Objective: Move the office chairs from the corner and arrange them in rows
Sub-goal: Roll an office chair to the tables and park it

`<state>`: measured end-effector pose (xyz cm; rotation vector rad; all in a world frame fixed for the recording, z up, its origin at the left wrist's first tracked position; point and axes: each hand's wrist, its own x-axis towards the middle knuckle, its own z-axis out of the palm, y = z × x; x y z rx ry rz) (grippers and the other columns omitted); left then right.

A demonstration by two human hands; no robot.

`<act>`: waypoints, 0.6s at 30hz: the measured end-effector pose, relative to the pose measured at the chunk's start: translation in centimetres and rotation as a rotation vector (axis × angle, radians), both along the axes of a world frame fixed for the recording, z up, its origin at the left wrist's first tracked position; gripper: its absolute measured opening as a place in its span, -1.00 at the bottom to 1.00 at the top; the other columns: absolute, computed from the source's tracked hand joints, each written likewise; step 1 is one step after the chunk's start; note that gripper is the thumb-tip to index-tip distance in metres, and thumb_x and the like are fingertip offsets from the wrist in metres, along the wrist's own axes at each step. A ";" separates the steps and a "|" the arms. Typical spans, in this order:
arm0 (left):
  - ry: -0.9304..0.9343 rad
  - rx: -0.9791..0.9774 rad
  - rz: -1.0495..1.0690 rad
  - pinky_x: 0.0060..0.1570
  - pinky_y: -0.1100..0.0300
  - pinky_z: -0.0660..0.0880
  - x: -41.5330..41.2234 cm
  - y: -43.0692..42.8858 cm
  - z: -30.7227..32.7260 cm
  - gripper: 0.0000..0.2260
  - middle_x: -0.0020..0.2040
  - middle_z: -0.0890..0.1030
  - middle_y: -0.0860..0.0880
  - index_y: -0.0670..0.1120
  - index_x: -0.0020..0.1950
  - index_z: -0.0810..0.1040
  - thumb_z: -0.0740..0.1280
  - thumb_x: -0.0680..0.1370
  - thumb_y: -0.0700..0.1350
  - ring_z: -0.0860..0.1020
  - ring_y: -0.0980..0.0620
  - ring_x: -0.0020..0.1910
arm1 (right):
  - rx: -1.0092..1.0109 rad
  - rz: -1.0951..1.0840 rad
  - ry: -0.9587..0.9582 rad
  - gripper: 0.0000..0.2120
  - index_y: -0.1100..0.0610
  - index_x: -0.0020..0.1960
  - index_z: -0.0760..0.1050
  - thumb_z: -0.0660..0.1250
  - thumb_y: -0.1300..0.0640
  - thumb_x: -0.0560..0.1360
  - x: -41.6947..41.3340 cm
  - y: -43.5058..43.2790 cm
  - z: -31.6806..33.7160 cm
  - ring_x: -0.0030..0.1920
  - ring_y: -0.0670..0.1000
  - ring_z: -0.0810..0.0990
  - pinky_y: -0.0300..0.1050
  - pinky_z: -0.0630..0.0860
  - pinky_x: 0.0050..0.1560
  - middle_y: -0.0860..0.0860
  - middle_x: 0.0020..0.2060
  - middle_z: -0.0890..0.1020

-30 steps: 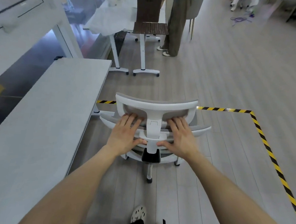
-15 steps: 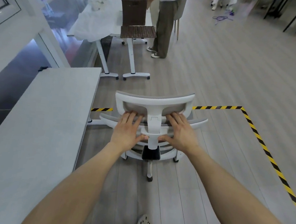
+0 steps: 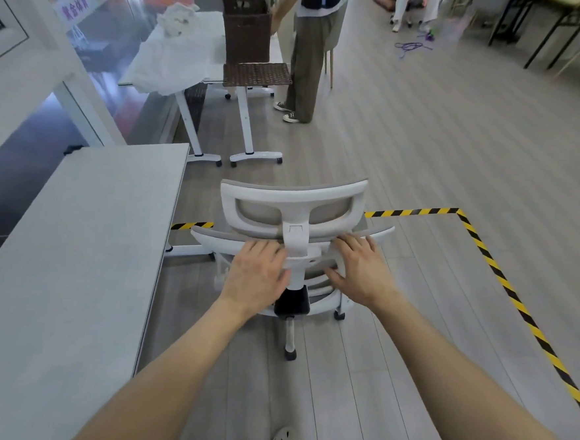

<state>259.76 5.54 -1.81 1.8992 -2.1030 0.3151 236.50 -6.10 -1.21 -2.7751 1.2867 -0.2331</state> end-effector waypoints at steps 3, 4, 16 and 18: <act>-0.020 0.073 -0.127 0.05 -0.01 0.55 -3.7 1.0 -1.1 -0.83 -0.01 0.67 -0.02 -0.04 0.09 0.64 0.34 0.61 0.01 0.62 -0.09 -0.02 | 0.074 -0.085 -0.022 -0.55 0.07 0.42 0.55 0.38 -0.15 0.64 -3.7 2.2 -0.2 0.38 0.09 0.58 0.07 0.47 0.48 0.02 0.37 0.63; -0.027 0.123 -0.155 0.00 0.01 0.55 -5.0 0.9 -1.5 -0.83 -0.02 0.66 -0.01 -0.03 0.08 0.64 0.37 0.59 0.02 0.62 -0.08 -0.04 | 0.115 -0.132 -0.020 -0.57 0.07 0.41 0.56 0.38 -0.15 0.64 -5.1 3.0 -0.2 0.32 0.10 0.60 0.06 0.53 0.40 0.02 0.33 0.64; -0.335 0.523 -0.622 0.06 -0.04 0.45 -31.6 -3.7 -0.5 -0.69 0.27 0.58 -0.15 -0.09 0.34 0.53 0.26 0.74 0.10 0.58 -0.24 0.29 | 0.318 -0.745 0.077 -0.51 0.09 0.48 0.49 0.30 -0.18 0.68 -33.1 14.7 0.0 0.29 0.18 0.61 0.10 0.58 0.24 0.05 0.31 0.61; -0.391 0.525 -0.717 0.17 -0.05 0.50 -38.7 -3.4 -0.5 -0.67 0.28 0.57 -0.15 -0.08 0.38 0.52 0.26 0.74 0.12 0.58 -0.23 0.31 | 0.333 -0.853 0.075 -0.52 0.09 0.47 0.50 0.30 -0.17 0.68 -39.5 18.1 0.1 0.31 0.17 0.60 0.09 0.56 0.26 0.04 0.31 0.61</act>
